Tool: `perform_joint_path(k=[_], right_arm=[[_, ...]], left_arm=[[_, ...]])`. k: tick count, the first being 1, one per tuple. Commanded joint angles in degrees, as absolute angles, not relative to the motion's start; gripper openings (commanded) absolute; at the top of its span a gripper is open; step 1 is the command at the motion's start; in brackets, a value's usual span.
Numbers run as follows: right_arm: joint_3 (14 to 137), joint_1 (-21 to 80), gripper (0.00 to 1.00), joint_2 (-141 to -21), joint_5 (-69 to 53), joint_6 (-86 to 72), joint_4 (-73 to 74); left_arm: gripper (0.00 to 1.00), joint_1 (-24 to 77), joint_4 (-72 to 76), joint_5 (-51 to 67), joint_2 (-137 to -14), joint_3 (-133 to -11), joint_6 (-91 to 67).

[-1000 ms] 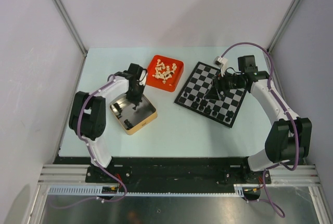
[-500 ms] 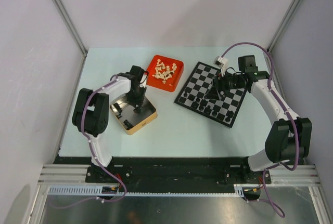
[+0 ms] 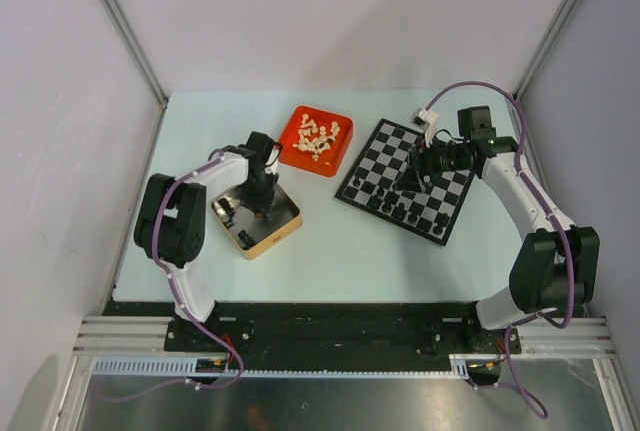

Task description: Set up the chess pieces on the board

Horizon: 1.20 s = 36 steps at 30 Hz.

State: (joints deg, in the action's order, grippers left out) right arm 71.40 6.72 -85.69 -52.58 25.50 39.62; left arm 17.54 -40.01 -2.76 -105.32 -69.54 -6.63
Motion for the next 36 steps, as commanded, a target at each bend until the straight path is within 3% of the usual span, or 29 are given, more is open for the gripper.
perform_joint_path(k=[1,19,31,36], right_arm=[[73.1,6.4,0.69,-83.9,-53.9,25.7,39.7],[73.1,6.2,0.69,-83.8,-54.0,25.8,39.7],[73.2,6.2,0.7,-83.6,-54.1,26.1,40.1],[73.3,7.3,0.7,-83.4,-54.7,26.8,40.3]], left_arm=[[0.42,17.2,-41.6,-4.0,-102.9,-68.6,-6.7],[0.4,17.1,-43.2,-7.5,-103.1,-67.7,-12.5],[0.21,17.1,-43.1,-6.4,-103.6,-68.6,-12.1],[0.19,17.1,-41.6,-3.7,-95.5,-67.9,-7.7]])
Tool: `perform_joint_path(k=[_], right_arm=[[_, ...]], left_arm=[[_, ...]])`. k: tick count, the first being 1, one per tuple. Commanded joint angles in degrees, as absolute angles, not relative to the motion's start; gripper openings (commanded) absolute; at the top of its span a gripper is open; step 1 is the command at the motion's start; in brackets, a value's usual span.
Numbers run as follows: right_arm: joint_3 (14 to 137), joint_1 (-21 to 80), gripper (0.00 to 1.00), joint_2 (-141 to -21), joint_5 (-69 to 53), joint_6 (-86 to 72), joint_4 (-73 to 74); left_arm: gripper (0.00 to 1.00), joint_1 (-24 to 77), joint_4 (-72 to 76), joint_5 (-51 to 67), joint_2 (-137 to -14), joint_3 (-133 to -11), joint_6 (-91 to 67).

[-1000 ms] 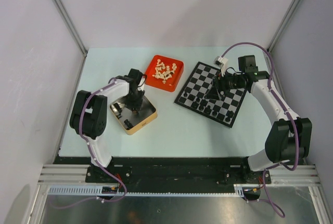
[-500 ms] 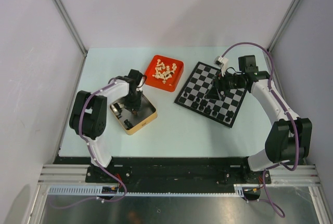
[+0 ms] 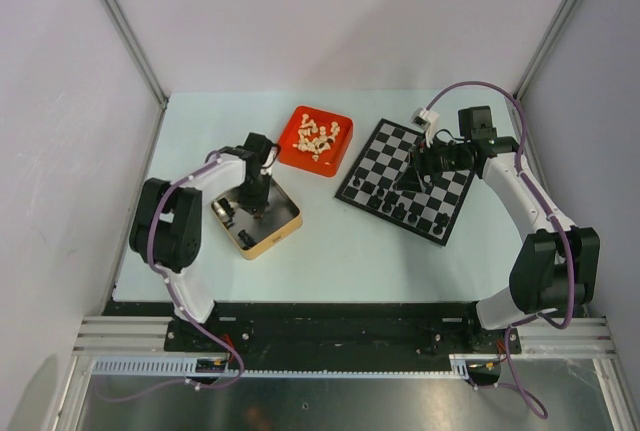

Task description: Set up the chess pieces on the board

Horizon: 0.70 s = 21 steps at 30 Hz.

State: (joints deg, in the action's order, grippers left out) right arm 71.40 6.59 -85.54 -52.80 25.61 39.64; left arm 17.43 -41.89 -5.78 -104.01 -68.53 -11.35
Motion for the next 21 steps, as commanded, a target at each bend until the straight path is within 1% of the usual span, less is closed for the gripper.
perform_joint_path(k=[1,6,8,10,12,16,17,21], right_arm=[[73.3,7.6,0.7,-83.4,-55.1,26.8,40.1],[75.0,12.6,0.71,-84.0,-57.0,26.5,40.5],[76.8,14.8,0.72,-85.0,-58.6,25.8,40.9],[78.2,16.0,0.73,-85.7,-61.2,23.7,41.0],[80.4,17.3,0.73,-87.2,-63.7,20.6,40.3],[80.9,17.7,0.73,-89.7,-70.1,1.1,29.9],[80.9,17.8,0.73,-90.3,-71.1,-6.3,26.5],[80.9,18.7,0.71,-91.4,-70.3,-16.2,22.2]], left_arm=[[0.18,17.1,-40.4,-2.6,-93.8,-67.6,-5.6],[0.16,17.8,-36.4,5.7,-83.2,-63.8,-0.2],[0.16,18.8,-33.8,11.6,-78.1,-61.9,3.2],[0.16,22.0,-31.4,15.8,-75.0,-61.3,4.6],[0.17,26.4,-30.4,17.0,-72.4,-62.3,4.5],[0.16,33.7,-29.1,17.6,-72.5,-68.4,2.5],[0.16,35.0,-28.8,17.5,-72.9,-69.3,2.3],[0.17,39.3,-27.4,18.5,-75.8,-73.6,1.0]])
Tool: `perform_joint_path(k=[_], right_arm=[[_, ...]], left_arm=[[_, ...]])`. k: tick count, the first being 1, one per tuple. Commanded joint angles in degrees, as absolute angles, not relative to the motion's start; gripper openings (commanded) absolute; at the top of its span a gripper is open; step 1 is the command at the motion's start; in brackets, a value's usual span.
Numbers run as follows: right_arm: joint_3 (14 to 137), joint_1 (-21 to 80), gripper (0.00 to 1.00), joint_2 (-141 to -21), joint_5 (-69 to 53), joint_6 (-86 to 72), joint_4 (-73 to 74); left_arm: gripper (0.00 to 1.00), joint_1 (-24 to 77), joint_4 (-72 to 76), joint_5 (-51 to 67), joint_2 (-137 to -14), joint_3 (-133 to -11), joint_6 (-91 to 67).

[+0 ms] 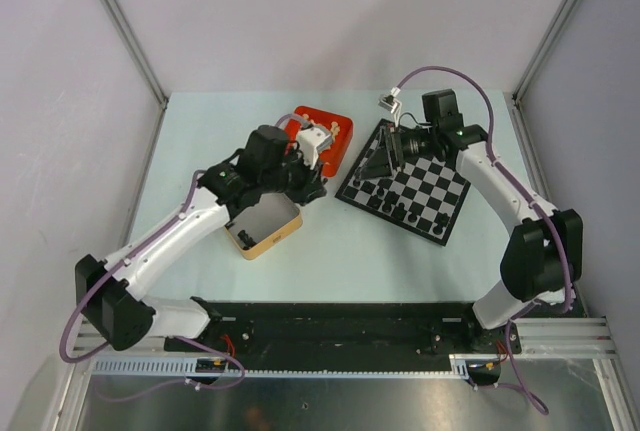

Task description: Set up the chess pieces on the board

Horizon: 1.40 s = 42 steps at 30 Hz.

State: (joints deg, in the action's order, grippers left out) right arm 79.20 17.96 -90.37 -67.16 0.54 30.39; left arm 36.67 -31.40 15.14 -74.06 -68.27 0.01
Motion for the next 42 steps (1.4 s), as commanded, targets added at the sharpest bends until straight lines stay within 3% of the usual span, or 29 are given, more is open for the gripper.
perform_joint_path(k=[1,15,26,42], right_arm=[[80.9,19.1,0.71,-91.4,-70.1,-17.4,22.1],[80.2,20.8,0.65,-91.8,-69.2,-24.2,19.3],[79.9,21.4,0.39,-92.5,-69.8,-26.5,17.3],[79.4,22.1,0.32,-93.2,-69.1,-25.8,18.9]], left_arm=[[0.17,39.7,-27.2,18.8,-76.2,-74.9,0.5],[0.17,42.5,-25.8,22.1,-80.0,-79.0,0.4],[0.17,42.6,-25.7,21.8,-79.3,-78.6,0.4],[0.18,42.6,-25.0,20.4,-78.3,-77.9,0.4]])
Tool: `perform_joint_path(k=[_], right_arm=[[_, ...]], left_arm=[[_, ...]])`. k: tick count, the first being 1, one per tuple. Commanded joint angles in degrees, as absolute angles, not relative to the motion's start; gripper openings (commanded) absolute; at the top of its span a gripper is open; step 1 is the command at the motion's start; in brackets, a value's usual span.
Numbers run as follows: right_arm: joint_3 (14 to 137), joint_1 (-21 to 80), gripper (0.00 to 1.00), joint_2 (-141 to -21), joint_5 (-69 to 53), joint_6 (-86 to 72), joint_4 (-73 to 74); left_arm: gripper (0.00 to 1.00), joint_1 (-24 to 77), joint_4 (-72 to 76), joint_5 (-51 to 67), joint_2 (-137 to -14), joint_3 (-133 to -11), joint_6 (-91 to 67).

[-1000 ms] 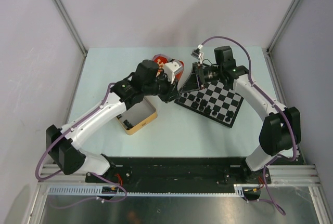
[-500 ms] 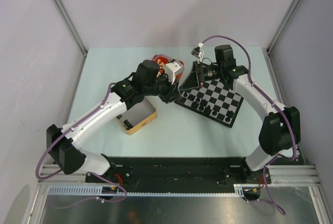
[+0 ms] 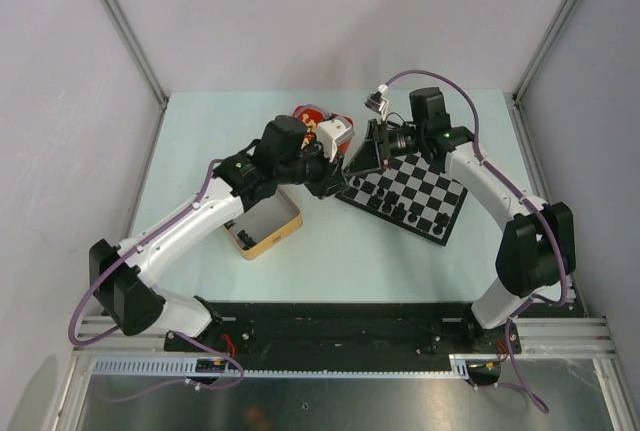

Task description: Set up the chess pieces on the board

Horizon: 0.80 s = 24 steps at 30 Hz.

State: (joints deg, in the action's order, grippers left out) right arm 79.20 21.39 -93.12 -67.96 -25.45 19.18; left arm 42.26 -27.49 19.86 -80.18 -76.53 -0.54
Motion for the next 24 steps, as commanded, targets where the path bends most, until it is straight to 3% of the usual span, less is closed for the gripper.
perform_joint_path(k=[1,3,8,11,12,14,15,17,20,24], right_arm=[[79.4,22.2,0.32,-93.3,-69.1,-25.6,19.2],[79.4,22.3,0.31,-93.2,-68.8,-25.1,19.7],[79.4,22.3,0.16,-92.8,-68.4,-24.1,19.8],[79.5,22.0,0.12,-92.0,-67.2,-22.8,19.9],[79.5,21.8,0.12,-91.4,-66.8,-21.2,20.6],[79.5,20.7,0.11,-90.7,-65.2,-19.3,21.5],[79.5,20.0,0.11,-90.4,-64.8,-17.2,22.8],[79.5,18.3,0.11,-89.0,-61.9,-13.6,24.8],[79.5,17.8,0.11,-86.1,-54.5,-2.2,31.7],[75.0,18.9,0.12,-80.8,-41.4,11.4,38.9]], left_arm=[[0.18,42.6,-25.0,20.3,-78.3,-77.8,0.4],[0.18,42.6,-25.0,20.2,-78.2,-77.7,-1.1],[0.22,42.6,-24.8,19.7,-78.0,-77.3,-1.3],[0.38,42.6,-24.6,18.2,-77.0,-76.7,-2.1],[0.5,42.6,-24.5,16.5,-76.4,-76.5,-2.8],[0.64,42.5,-24.4,14.3,-74.4,-75.2,-3.1],[0.77,42.5,-24.3,12.3,-73.5,-74.5,-3.3],[0.9,41.8,-23.7,10.5,-70.6,-72.3,-3.6],[1.0,39.6,-22.0,8.0,-65.6,-68.4,-4.9],[1.0,34.1,-20.7,5.4,-60.0,-62.4,-9.5]])
